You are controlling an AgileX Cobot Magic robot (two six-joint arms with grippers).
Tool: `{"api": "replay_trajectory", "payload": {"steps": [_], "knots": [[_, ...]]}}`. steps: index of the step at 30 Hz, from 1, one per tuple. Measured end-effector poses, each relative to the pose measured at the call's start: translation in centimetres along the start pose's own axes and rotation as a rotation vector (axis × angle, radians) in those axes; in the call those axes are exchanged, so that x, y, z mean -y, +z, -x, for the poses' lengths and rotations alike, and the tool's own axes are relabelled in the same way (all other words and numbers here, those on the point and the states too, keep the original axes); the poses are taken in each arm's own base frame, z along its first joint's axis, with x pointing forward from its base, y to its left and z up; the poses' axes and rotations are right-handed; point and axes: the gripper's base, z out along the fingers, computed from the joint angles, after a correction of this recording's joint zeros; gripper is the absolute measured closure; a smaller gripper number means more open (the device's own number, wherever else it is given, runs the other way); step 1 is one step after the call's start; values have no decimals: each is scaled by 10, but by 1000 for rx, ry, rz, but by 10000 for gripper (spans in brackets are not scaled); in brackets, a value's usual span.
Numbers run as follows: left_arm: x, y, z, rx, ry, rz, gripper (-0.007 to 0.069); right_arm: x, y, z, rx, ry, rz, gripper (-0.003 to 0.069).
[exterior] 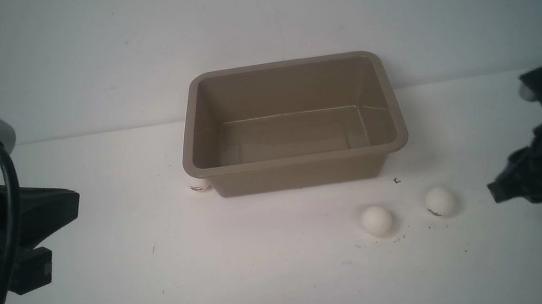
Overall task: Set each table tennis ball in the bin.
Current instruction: Use the right arm to clamp the table tennis ball closest to it
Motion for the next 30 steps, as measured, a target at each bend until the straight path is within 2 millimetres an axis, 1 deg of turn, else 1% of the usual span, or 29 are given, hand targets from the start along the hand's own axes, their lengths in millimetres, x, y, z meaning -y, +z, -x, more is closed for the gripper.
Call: {"api": "replay_trajectory", "payload": {"steps": [2, 5, 6, 7, 9, 11, 14, 16, 20, 30], "knots": [[0, 0, 0, -3, 0, -3, 629, -11, 2, 20, 19, -44, 26, 384], [1, 0, -1, -9, -1, -8, 629, -23, 8, 39, 27, -81, 55, 313], [1, 0, -1, -9, -1, -8, 629, -23, 7, 41, 30, -80, 55, 309], [0, 1, -1, -12, -2, -10, 629, -29, 16, 48, 4, -84, 69, 280], [0, 1, -1, -13, -2, -10, 629, -32, 27, 54, -36, -88, 74, 265], [0, 1, -1, -13, -2, -10, 629, -32, 36, 54, -68, -90, 69, 260], [0, 1, -1, -13, -2, -10, 629, -29, 58, 55, -145, -100, 41, 256], [0, 1, -1, -13, -2, -10, 629, -27, 66, 54, -170, -101, 27, 257], [0, 1, -1, -13, -1, -10, 629, -27, 74, 53, -193, -104, 21, 257], [0, 1, -1, -13, 1, -10, 629, -27, 84, 49, -224, -105, 23, 257]]}}
